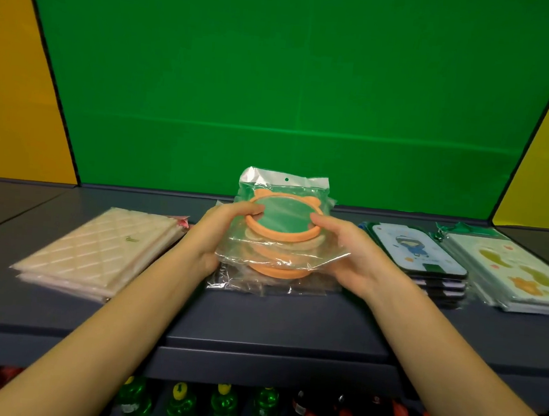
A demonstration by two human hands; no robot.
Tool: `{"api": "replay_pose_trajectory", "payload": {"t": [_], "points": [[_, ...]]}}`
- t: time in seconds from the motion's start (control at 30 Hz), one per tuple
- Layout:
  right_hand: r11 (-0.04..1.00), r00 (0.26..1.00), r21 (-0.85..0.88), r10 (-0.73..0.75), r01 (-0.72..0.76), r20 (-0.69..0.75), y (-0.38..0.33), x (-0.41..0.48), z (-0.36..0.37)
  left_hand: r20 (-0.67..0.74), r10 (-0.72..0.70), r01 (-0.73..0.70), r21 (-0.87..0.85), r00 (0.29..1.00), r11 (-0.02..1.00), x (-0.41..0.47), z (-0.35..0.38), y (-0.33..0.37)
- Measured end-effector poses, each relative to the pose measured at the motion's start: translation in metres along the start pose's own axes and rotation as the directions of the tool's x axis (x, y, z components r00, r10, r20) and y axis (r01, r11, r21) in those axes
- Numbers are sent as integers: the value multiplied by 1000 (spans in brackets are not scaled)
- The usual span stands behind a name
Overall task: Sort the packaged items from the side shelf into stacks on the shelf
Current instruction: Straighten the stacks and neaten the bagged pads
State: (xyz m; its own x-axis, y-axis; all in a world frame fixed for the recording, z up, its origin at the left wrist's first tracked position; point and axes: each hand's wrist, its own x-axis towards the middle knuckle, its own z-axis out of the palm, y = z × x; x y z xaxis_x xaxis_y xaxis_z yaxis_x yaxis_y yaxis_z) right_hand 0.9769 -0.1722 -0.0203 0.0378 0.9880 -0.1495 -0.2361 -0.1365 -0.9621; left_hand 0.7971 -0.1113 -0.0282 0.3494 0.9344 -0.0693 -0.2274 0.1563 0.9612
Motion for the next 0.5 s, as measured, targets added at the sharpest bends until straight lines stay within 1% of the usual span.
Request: {"api": "replay_pose_trajectory", "payload": {"t": [0.1,0.17,0.37,0.5], "points": [[1000,1000,0,-11,11,4,-5,-1,-1,42,-8,8,-12,999,1000,-3,8,0],[1000,1000,-5,-13,13,-5,-8,-1,-4,88,-41,46,-47,995,998,1,9,-1],[996,995,-68,-56,50,-77,-11,2,-16,167,-102,124,-121,981,985,13,23,-1],[992,996,-115,-64,56,-67,-11,4,-23,209,-108,122,-53,972,991,12,24,3]]}}
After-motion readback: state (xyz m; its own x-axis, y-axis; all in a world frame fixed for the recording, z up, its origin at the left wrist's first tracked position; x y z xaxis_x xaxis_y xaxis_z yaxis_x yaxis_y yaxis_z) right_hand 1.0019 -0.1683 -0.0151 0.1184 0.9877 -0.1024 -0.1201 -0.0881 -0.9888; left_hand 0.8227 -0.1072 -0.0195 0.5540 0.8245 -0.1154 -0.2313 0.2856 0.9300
